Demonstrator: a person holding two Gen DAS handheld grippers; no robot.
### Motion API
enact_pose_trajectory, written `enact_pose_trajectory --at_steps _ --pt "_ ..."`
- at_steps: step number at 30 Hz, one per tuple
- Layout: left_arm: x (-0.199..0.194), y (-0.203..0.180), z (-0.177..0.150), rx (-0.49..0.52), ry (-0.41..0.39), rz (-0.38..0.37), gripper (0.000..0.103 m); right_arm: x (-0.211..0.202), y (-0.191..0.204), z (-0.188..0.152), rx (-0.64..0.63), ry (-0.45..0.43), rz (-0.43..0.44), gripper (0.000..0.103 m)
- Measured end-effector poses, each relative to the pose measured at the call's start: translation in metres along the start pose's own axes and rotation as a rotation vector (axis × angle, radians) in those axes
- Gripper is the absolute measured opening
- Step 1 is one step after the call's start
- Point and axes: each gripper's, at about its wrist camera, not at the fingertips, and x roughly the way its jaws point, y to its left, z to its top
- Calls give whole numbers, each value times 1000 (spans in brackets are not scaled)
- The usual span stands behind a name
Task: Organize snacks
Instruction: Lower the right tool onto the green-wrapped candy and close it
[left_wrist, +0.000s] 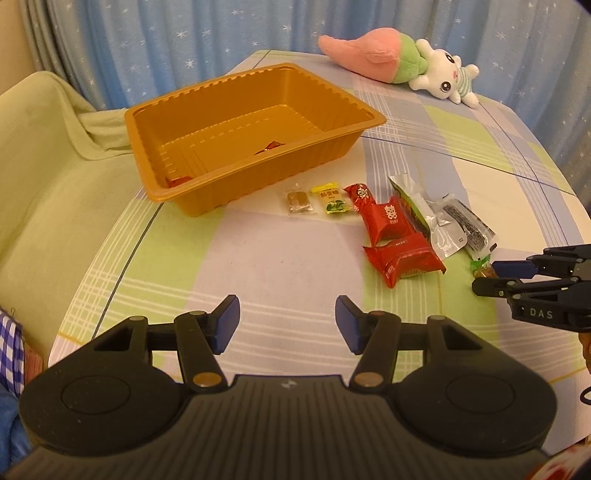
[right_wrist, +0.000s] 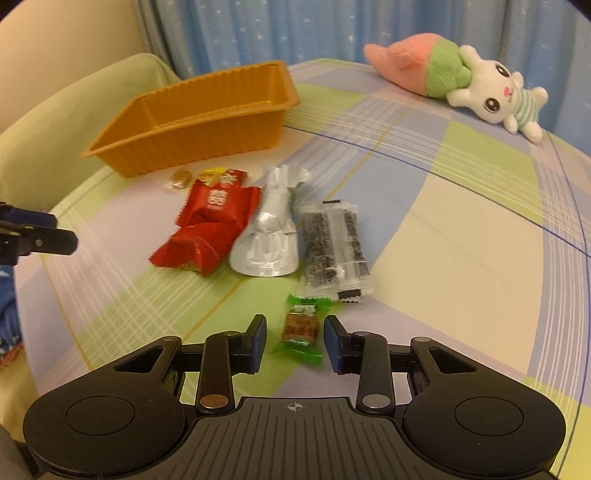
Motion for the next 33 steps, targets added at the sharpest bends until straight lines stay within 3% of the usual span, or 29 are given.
enact_pose_trajectory --at_steps 2,4,12,28,33 --pt "3 -2 2 20 -1 -8 54 1 0 1 15 -4 -7 35" --pt "5 -5 5 44 -3 -16 54 0 0 0 24 -6 -15 22" --pt "20 -23 16 174 -5 -79 54 -9 -6 -8 110 -14 -46 22" --pt "44 -82 17 585 -108 -208 53 -52 -28 -36 335 -53 -152 22" --pt "55 -91 15 675 -97 -238 53 -64 -31 -45 388 -69 -187 22"
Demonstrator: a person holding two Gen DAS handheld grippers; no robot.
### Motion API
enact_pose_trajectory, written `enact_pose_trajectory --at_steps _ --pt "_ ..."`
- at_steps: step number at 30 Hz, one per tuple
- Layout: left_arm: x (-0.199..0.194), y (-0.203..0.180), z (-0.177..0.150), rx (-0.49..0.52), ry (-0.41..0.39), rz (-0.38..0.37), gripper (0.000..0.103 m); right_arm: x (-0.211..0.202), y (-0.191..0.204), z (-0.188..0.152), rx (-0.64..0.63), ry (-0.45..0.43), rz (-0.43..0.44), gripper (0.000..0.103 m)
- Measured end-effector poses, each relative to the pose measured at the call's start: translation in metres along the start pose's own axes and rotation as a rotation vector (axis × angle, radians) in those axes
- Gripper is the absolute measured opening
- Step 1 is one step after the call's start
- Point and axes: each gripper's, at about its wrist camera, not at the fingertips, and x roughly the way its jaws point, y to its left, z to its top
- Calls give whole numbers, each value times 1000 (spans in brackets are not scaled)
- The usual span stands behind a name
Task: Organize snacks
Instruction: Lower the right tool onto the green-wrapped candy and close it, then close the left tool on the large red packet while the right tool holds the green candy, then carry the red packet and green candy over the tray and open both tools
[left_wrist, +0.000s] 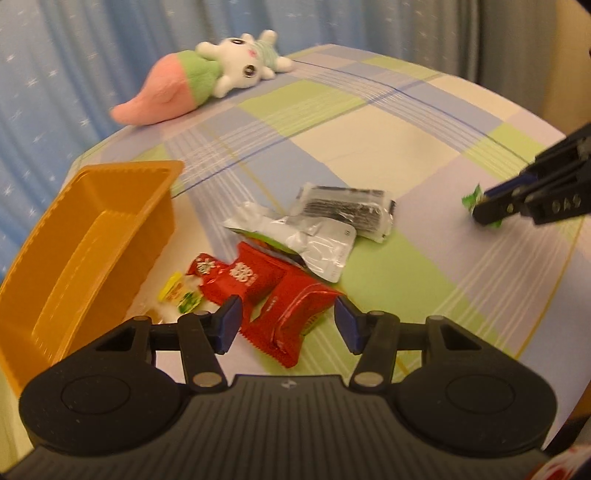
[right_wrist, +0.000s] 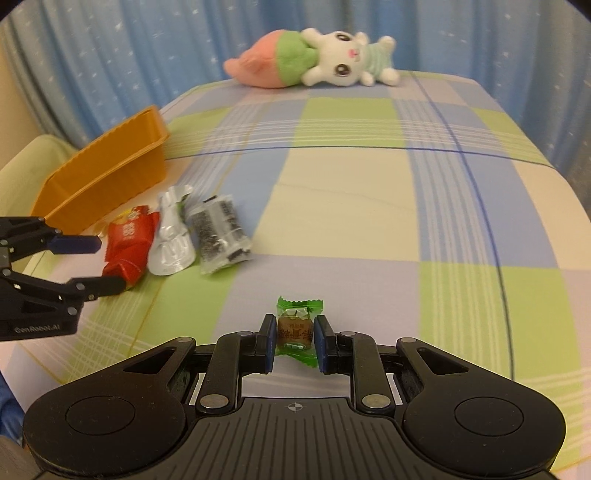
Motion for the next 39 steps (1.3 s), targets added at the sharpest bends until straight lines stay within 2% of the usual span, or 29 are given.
enact_pose_trajectory --at_steps 7,12,19,25,31,39 --pt "17 -4 1 50 32 -17 50 -12 -11 -9 65 -7 -30 22" --pt "22 -4 3 45 42 -24 41 -16 -12 -13 83 -6 -40 22" --pt "19 -5 2 20 39 -35 40 -18 -9 -14 90 -13 -40 22" --pt "6 -2 -3 -53 38 -55 39 -20 -3 -10 75 -22 -19 22" --pt "-15 13 -9 -172 31 -62 39 -20 10 0 39 -33 22 22" --pt "-49 37 -15 -322 2 -15 39 -9 40 17 -41 -39 104 22"
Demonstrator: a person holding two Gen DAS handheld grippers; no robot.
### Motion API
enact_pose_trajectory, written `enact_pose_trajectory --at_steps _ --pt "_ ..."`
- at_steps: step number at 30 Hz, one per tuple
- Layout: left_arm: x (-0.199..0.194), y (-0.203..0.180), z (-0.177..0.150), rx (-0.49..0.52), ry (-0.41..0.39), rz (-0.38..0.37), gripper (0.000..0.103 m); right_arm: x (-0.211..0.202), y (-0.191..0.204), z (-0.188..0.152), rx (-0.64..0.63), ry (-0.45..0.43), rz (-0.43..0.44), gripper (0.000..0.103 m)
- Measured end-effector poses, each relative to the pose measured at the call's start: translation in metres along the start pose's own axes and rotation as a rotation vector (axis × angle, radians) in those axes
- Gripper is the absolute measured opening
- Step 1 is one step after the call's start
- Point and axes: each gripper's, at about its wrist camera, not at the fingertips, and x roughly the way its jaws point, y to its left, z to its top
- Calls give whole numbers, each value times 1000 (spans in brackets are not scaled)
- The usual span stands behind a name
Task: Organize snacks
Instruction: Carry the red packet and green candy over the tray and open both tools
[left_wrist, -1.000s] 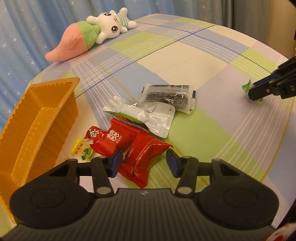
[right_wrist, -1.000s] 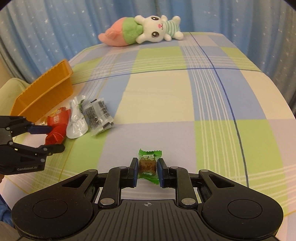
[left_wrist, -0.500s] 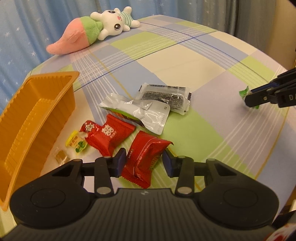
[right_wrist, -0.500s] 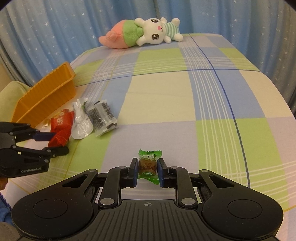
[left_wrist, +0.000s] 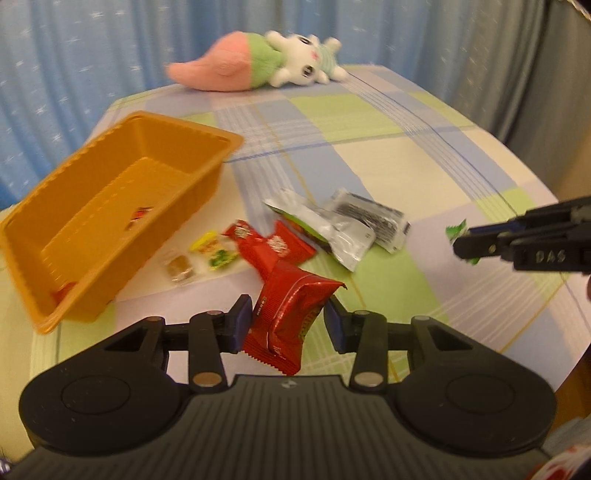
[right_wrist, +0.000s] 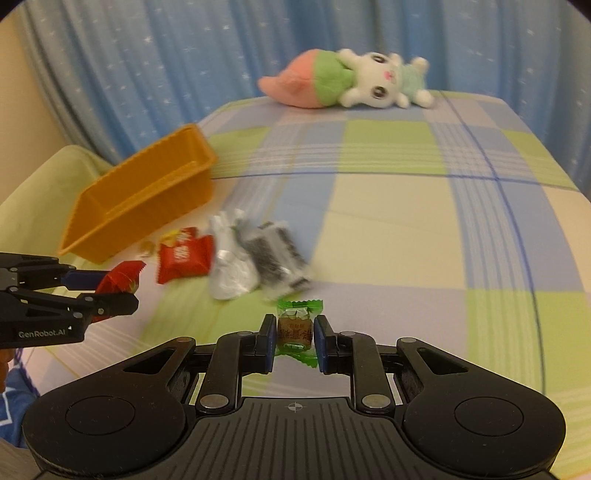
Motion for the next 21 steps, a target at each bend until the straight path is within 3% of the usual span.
enact_pose_trajectory --at_steps 12,21 --pt "-44 48 9 -226 -59 108 39 34 44 46 -132 -11 155 22" --pt "-54 98 32 -334 -116 208 39 65 83 104 -215 -69 254 22"
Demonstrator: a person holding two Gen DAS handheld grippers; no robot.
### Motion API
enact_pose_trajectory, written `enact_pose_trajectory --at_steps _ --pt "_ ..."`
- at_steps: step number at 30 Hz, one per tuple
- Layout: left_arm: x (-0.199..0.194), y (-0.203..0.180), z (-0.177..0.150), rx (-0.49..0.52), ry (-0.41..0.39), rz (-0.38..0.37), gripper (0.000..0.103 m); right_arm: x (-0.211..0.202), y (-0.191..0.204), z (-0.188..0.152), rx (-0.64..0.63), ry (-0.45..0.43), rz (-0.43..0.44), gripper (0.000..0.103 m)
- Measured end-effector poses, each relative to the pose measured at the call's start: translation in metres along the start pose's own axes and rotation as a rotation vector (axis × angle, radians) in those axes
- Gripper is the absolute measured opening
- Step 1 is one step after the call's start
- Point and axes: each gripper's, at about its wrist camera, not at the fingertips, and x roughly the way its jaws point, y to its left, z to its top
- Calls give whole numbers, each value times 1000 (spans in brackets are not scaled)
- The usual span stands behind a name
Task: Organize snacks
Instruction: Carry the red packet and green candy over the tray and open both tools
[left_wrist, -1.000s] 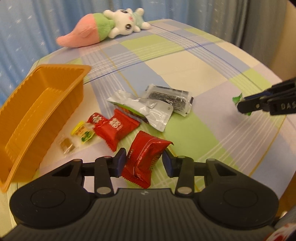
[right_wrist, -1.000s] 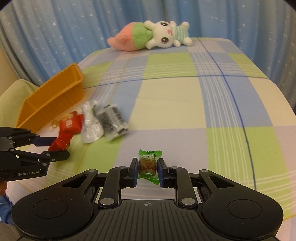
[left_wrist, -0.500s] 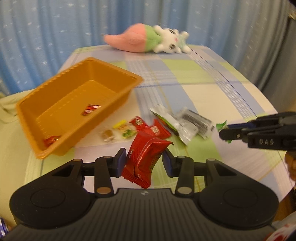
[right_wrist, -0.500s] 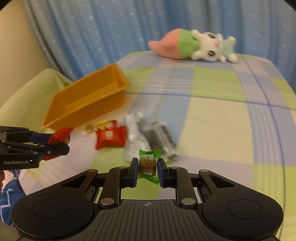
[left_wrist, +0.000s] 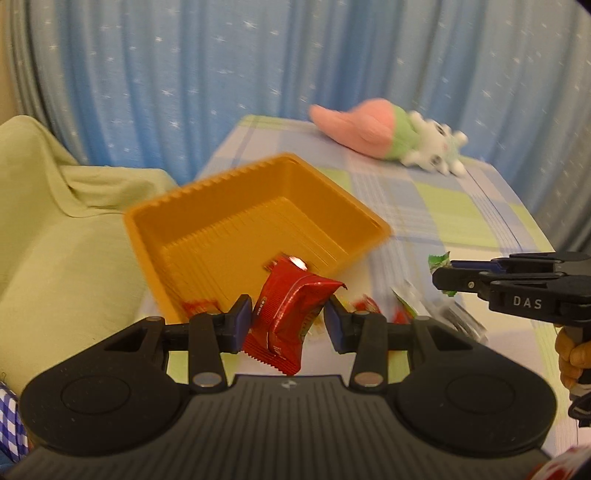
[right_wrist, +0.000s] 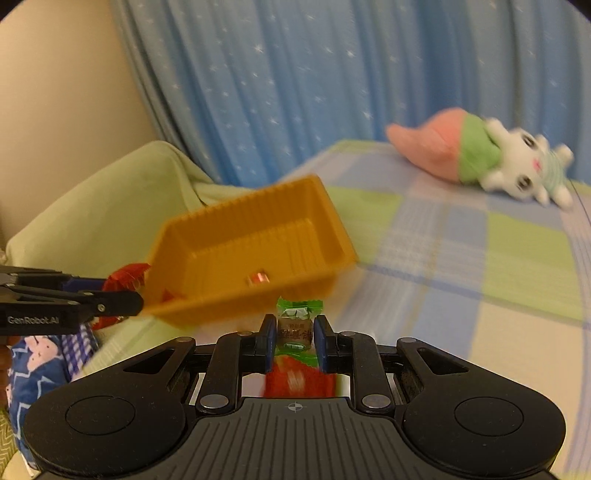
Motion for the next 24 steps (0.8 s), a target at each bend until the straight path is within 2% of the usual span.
enact_pose_trajectory --at_steps 5,11,15,24 --pt "18 21 25 -40 -4 53 39 30 11 34 -32 -22 32 22" --pt "48 42 47 -74 31 90 39 73 9 61 4 -10 49 22" --pt "68 52 57 -97 56 84 39 97 5 71 35 11 44 22" --pt "118 54 72 -74 117 96 39 131 -4 81 59 49 12 22"
